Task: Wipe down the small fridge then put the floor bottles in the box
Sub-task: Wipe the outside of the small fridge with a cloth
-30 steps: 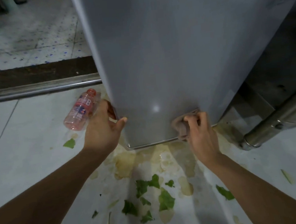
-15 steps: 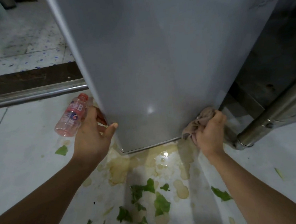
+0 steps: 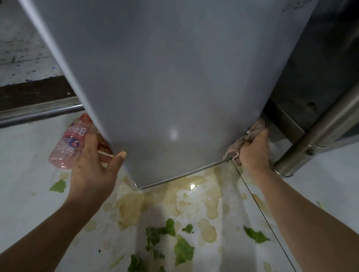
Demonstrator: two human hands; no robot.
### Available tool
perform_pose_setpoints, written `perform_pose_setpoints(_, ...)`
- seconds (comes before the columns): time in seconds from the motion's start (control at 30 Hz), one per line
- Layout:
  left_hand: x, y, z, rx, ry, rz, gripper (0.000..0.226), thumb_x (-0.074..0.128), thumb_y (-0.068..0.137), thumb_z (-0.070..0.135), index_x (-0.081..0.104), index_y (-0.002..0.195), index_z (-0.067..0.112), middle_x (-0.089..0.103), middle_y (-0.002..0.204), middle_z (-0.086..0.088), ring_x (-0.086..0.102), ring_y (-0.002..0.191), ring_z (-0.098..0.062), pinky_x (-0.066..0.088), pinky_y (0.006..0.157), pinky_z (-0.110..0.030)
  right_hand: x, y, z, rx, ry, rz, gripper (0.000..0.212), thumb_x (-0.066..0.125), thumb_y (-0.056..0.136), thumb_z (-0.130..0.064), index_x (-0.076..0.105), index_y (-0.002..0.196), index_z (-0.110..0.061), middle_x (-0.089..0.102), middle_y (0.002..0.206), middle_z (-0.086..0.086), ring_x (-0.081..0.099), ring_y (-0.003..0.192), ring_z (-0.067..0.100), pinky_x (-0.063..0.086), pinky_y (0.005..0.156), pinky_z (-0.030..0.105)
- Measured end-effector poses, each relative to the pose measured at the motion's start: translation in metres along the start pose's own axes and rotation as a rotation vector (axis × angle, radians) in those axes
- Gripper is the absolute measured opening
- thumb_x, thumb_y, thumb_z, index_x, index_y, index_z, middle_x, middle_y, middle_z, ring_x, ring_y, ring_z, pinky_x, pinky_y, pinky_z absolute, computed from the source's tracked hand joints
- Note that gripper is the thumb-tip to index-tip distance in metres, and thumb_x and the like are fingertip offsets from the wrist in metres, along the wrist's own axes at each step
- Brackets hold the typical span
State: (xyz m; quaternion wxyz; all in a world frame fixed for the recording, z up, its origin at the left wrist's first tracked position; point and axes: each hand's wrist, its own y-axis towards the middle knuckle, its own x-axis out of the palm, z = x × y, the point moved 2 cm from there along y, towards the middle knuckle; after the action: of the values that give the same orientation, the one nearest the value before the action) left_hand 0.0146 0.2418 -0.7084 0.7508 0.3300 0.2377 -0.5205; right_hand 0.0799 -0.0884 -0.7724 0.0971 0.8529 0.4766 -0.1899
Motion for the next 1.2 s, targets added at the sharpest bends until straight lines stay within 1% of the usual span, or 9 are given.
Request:
perform_pose_setpoints(0.2, -0.001, 0.000, -0.001, 0.019, -0.058, 0.001, 0.029, 0.066, 0.083, 0.027, 0.042, 0.098, 0.031, 0.058, 0.082, 0.015, 0.062, 0.074, -0.009, 0.049, 0.064, -0.031, -0.012, 0.001, -0.031, -0.207, 0.067, 0.147, 0.064, 0.045, 0.083, 0.013, 0.031, 0.141, -0.011, 0.050, 0.130, 0.003, 0.052, 0.114, 0.012, 0.038, 0.096, 0.015)
perform_pose_setpoints(0.33, 0.001, 0.000, 0.001, -0.005, -0.099, 0.011, 0.030, 0.066, 0.083, 0.024, 0.042, 0.100, 0.029, 0.057, 0.085, 0.015, 0.062, 0.073, -0.008, 0.055, 0.068, -0.038, -0.001, 0.004, -0.019, -0.212, 0.067, 0.219, 0.070, 0.039, 0.084, 0.011, 0.025, 0.146, -0.018, 0.045, 0.141, 0.011, 0.048, 0.124, 0.019, 0.036, 0.103, 0.023)
perform_pose_setpoints(0.5, 0.004, -0.002, 0.001, -0.037, -0.153, -0.006, 0.031, 0.064, 0.084, 0.022, 0.040, 0.103, 0.030, 0.057, 0.091, 0.012, 0.065, 0.076, -0.018, 0.057, 0.072, -0.046, 0.023, 0.004, 0.033, 0.120, 0.051, 0.009, 0.049, 0.037, 0.076, 0.017, 0.039, 0.113, -0.016, 0.055, 0.107, 0.013, 0.061, 0.103, 0.035, 0.052, 0.089, 0.050)
perform_pose_setpoints(0.67, 0.003, 0.000, 0.001, -0.039, -0.188, -0.039, 0.029, 0.062, 0.084, 0.026, 0.040, 0.100, 0.033, 0.058, 0.096, 0.009, 0.066, 0.078, -0.021, 0.057, 0.072, -0.048, 0.029, 0.005, 0.035, 0.164, -0.014, -0.049, 0.047, 0.040, 0.079, 0.016, 0.036, 0.124, 0.000, 0.054, 0.118, 0.017, 0.057, 0.103, 0.026, 0.047, 0.097, 0.037)
perform_pose_setpoints(0.8, 0.004, -0.007, -0.007, -0.060, -0.160, -0.020, 0.027, 0.064, 0.084, 0.025, 0.043, 0.100, 0.030, 0.059, 0.092, 0.014, 0.065, 0.077, -0.014, 0.056, 0.066, -0.038, 0.048, -0.044, 0.011, -0.090, 0.026, 0.051, 0.038, 0.040, 0.073, 0.017, 0.039, 0.109, 0.007, 0.046, 0.111, 0.021, 0.049, 0.095, 0.027, 0.041, 0.093, 0.030)
perform_pose_setpoints(0.87, 0.008, -0.012, -0.015, -0.068, -0.131, -0.050, 0.024, 0.064, 0.085, 0.019, 0.046, 0.101, 0.024, 0.060, 0.092, 0.009, 0.066, 0.077, -0.015, 0.055, 0.070, -0.041, 0.070, -0.079, 0.008, -0.105, -0.019, -0.023, 0.056, 0.047, 0.074, 0.013, 0.033, 0.128, 0.016, 0.034, 0.134, 0.025, 0.042, 0.113, 0.032, 0.036, 0.101, 0.032)
perform_pose_setpoints(0.97, 0.014, -0.012, -0.020, -0.028, -0.071, -0.105, 0.019, 0.063, 0.085, 0.013, 0.050, 0.100, 0.013, 0.060, 0.088, 0.004, 0.064, 0.074, -0.019, 0.055, 0.075, -0.047, 0.090, -0.103, 0.008, -0.048, -0.039, -0.120, 0.074, 0.051, 0.079, 0.008, 0.017, 0.144, 0.007, 0.015, 0.149, 0.006, 0.029, 0.121, 0.019, 0.026, 0.097, 0.028)
perform_pose_setpoints(1.03, 0.015, -0.009, -0.021, 0.008, -0.048, -0.102, 0.020, 0.063, 0.085, 0.012, 0.048, 0.098, 0.011, 0.060, 0.084, 0.001, 0.064, 0.072, -0.021, 0.055, 0.074, -0.048, 0.086, -0.093, 0.008, -0.033, -0.003, -0.087, 0.070, 0.047, 0.078, 0.012, 0.016, 0.141, 0.013, 0.017, 0.144, 0.015, 0.033, 0.119, 0.021, 0.031, 0.106, 0.038)
perform_pose_setpoints(1.2, 0.015, -0.007, -0.024, 0.114, -0.012, -0.123, 0.021, 0.063, 0.085, 0.012, 0.046, 0.098, 0.007, 0.062, 0.082, -0.005, 0.065, 0.072, -0.027, 0.055, 0.069, -0.048, 0.039, -0.022, 0.018, -0.004, -0.270, 0.084, 0.053, 0.048, 0.080, 0.007, 0.031, 0.129, 0.017, 0.038, 0.129, 0.032, 0.041, 0.115, 0.038, 0.027, 0.098, 0.026)
